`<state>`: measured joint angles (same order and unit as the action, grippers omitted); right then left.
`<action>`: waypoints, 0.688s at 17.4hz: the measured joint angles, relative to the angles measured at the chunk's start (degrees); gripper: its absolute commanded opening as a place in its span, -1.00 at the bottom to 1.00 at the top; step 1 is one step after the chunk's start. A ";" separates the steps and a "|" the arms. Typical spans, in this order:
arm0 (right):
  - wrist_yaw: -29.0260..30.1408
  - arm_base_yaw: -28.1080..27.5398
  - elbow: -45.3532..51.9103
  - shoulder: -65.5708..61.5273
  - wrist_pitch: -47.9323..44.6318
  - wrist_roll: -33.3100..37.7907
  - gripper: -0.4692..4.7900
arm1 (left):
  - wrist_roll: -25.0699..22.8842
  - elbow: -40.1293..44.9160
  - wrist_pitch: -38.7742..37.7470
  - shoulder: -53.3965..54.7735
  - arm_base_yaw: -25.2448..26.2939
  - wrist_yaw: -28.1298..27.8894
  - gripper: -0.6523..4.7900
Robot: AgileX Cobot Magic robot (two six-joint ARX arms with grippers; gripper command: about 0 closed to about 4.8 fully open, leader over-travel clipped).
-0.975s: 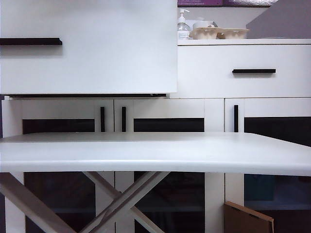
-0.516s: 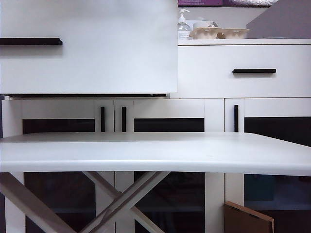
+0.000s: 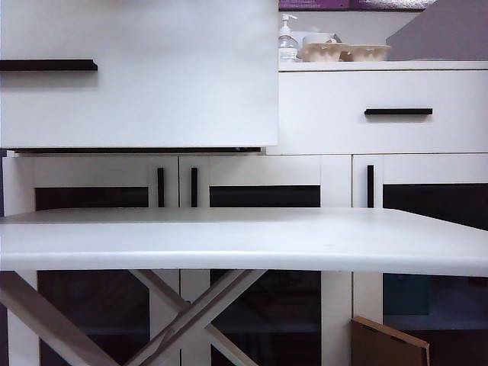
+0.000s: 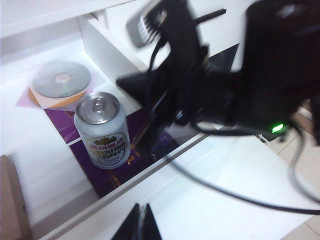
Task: Pick up a can of beer from the white table, open the left drawer, place the beer inside the drawer, and finally close the drawer.
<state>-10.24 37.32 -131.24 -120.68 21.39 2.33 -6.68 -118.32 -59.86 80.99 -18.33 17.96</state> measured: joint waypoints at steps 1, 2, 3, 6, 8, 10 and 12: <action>0.04 0.00 0.02 -0.83 1.09 0.04 -0.84 | 0.00 0.00 -0.07 -0.31 0.00 -0.02 -0.78; 0.13 -0.02 0.04 -1.49 1.38 0.24 -0.84 | 0.00 0.00 -0.39 -0.72 0.00 -0.04 -0.78; 0.52 -0.09 0.04 -1.66 1.53 0.37 -0.84 | 0.00 0.00 -0.57 -1.01 0.00 -0.02 -0.78; 6.88 -0.22 0.02 -2.01 1.64 0.87 -0.84 | 0.00 0.00 -0.85 -2.16 0.00 -0.04 -0.78; 16.76 -0.24 0.04 -2.56 1.18 0.72 -0.84 | 0.00 0.00 -1.16 -2.14 0.00 -0.17 -0.78; 18.58 0.39 0.04 -2.54 0.11 0.28 -0.84 | 0.00 0.00 -1.66 -2.16 0.00 -0.17 -0.78; 17.33 1.05 0.15 -2.25 -0.02 0.00 -0.84 | 0.00 0.00 -1.88 -2.21 0.00 -0.17 -0.78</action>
<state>7.09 38.37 -131.09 -122.93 21.37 2.33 -6.68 -118.32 -61.73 78.78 -18.33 17.78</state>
